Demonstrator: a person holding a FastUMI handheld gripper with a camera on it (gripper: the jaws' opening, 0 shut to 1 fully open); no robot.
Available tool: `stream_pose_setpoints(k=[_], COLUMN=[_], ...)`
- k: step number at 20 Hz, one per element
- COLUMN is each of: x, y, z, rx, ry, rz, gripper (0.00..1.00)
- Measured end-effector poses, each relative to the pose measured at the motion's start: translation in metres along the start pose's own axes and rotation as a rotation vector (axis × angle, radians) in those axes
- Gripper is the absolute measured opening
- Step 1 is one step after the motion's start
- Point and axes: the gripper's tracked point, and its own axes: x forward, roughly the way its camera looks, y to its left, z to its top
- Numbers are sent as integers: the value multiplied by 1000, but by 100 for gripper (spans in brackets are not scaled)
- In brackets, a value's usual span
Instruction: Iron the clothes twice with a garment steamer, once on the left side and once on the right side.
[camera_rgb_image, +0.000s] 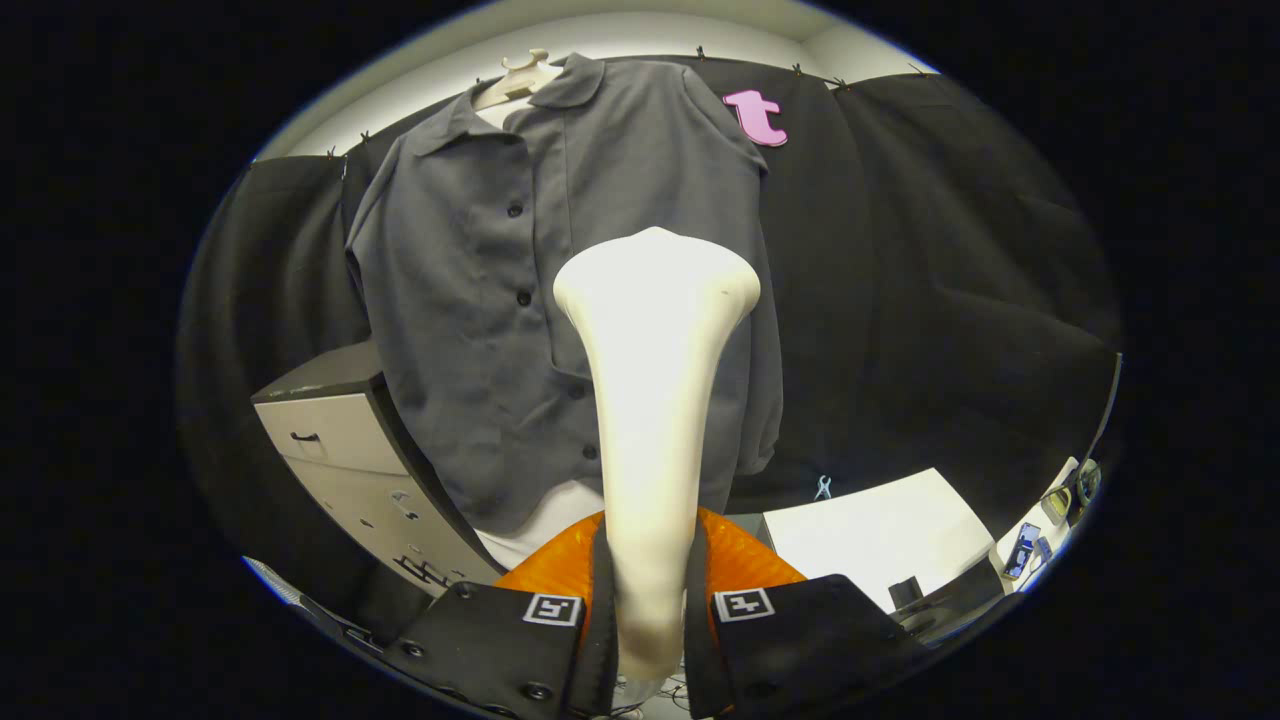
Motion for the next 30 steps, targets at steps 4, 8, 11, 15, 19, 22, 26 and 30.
stream_pose_setpoints(k=[4, 8, 11, 15, 19, 22, 26, 30], x=[-28, -52, -68, -86, -98, -103, -103, -101], y=[13, 25, 34, 43, 49, 52, 54, 55], z=[40, 71, 90, 107, 118, 121, 121, 119], rx=[-14, -30, -33, -60, -71, -76, -80, -81], ry=[-80, -159, -208, -255, -286, -294, -295, -288], rz=[14, 24, 29, 31, 34, 35, 36, 39], gripper=[35, 35, 34, 34, 34, 34, 34, 34])
